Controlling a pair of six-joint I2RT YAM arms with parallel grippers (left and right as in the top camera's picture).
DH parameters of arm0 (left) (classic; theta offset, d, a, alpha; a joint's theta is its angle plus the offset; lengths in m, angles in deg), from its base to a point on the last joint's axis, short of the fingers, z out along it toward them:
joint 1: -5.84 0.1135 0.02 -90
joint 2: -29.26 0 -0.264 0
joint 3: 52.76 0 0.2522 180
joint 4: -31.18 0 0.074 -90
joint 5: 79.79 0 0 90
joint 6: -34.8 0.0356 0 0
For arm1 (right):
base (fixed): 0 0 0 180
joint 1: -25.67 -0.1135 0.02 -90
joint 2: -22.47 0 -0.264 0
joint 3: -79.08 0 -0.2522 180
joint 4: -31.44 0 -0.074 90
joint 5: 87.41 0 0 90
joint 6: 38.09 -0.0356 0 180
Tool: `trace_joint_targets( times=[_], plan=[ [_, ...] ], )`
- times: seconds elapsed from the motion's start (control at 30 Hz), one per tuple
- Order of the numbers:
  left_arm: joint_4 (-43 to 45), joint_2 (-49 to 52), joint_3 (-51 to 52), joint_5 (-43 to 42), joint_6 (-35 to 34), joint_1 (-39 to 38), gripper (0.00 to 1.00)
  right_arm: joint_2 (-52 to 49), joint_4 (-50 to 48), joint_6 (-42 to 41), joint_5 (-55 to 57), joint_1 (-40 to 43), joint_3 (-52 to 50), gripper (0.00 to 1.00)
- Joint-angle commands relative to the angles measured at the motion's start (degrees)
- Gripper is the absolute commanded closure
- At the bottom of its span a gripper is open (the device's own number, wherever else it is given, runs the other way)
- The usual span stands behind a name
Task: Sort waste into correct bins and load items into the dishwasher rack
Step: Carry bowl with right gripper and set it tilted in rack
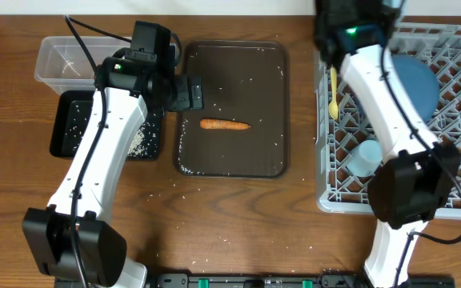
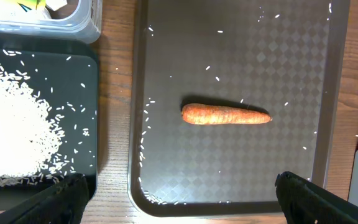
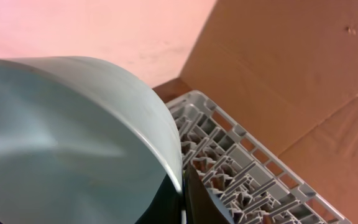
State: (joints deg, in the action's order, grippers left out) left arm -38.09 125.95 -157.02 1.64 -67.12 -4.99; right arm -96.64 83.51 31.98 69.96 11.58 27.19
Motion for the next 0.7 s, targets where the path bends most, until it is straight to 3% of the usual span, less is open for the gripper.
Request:
trace_joint_targets(
  times=[0.0,0.4,0.67],
  plan=[
    [-0.15,0.42,0.44,0.72,0.33,0.13,0.01,-3.37,-1.38,0.28,-1.73,2.08,0.24,0.99],
    [-0.17,0.42,0.44,0.72,0.33,0.13,0.01,-13.49,-12.04,8.7,-4.66,3.3,0.24,0.99],
    [-0.15,0.42,0.44,0.72,0.33,0.13,0.01,-15.61,-11.08,11.32,-4.68,1.62,0.24,0.99]
  ],
)
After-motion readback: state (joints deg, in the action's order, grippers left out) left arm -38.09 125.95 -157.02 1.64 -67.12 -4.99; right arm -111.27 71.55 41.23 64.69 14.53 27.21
